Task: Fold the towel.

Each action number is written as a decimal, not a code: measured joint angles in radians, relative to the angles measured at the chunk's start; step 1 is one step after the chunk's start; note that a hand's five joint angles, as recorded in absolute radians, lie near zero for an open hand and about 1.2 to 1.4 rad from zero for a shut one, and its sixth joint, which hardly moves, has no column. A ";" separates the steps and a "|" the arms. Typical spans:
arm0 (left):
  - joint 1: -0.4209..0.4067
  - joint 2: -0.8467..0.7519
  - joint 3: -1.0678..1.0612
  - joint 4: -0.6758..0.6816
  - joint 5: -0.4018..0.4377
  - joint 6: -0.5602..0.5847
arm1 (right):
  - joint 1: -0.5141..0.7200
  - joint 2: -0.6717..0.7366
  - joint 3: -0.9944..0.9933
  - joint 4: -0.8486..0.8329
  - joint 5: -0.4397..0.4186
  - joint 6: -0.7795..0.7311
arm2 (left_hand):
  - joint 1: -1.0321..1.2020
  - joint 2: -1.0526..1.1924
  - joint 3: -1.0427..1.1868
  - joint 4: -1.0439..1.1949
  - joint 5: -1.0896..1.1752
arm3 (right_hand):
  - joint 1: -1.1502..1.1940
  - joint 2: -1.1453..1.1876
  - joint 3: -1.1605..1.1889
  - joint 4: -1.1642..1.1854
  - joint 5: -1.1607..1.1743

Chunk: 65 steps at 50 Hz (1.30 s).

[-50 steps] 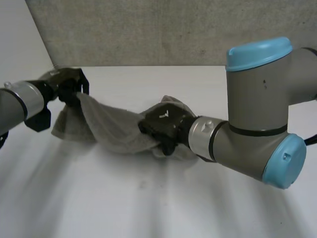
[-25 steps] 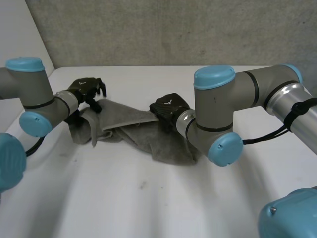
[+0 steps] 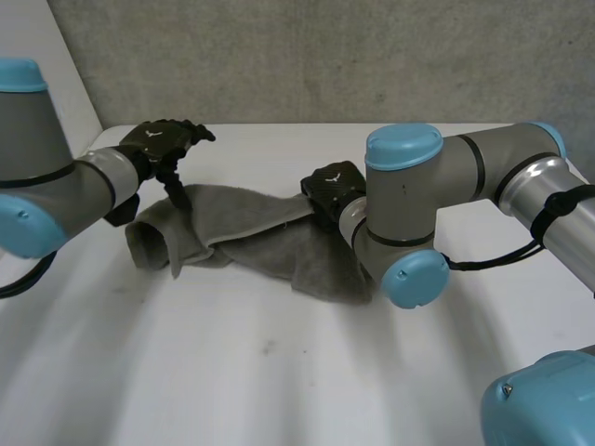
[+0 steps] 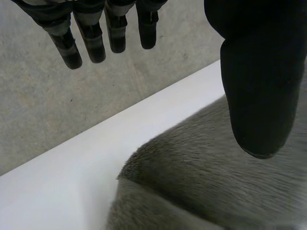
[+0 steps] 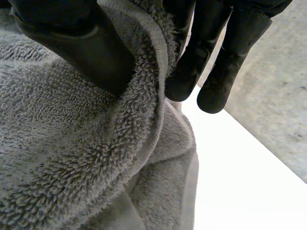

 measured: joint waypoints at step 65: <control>-0.164 -0.065 -0.156 0.367 -0.195 -0.011 | -0.034 -0.264 0.348 -0.092 -0.023 0.012 | 0.956 0.985 0.981 0.985 0.970 | 0.000 0.000 0.000 0.000 0.000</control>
